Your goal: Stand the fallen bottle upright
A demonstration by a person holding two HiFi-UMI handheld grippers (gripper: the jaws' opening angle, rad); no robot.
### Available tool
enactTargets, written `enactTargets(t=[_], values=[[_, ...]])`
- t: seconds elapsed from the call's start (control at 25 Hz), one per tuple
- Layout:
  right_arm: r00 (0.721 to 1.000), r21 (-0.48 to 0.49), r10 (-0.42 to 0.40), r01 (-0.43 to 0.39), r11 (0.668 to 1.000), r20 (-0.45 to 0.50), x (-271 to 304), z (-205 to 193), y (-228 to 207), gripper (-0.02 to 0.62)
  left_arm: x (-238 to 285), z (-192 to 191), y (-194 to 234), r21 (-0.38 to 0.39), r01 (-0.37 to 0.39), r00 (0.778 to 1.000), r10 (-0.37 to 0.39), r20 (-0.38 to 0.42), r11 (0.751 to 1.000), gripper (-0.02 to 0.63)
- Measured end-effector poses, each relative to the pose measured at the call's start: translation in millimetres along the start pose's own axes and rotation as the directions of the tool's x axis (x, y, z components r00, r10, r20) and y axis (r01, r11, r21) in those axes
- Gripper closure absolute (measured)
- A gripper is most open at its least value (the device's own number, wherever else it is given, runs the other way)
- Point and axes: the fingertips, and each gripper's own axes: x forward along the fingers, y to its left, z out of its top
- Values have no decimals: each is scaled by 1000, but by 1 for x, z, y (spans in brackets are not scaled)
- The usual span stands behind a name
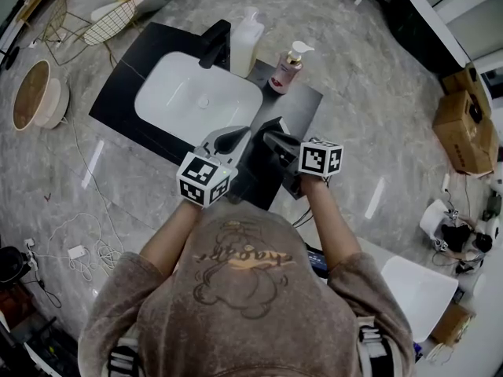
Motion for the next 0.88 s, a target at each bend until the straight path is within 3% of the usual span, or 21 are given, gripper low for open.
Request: enactTargets(t=[0.52, 0.88], values=[[998, 135, 54, -59, 989, 41, 2, -20, 23, 551, 2, -2, -5, -5, 18, 1000, -18, -9, 1000, 588], [993, 271, 60, -85, 959, 100, -2, -25, 17, 556, 6, -2, -5, -3, 28, 1000, -28, -13, 1000, 588]])
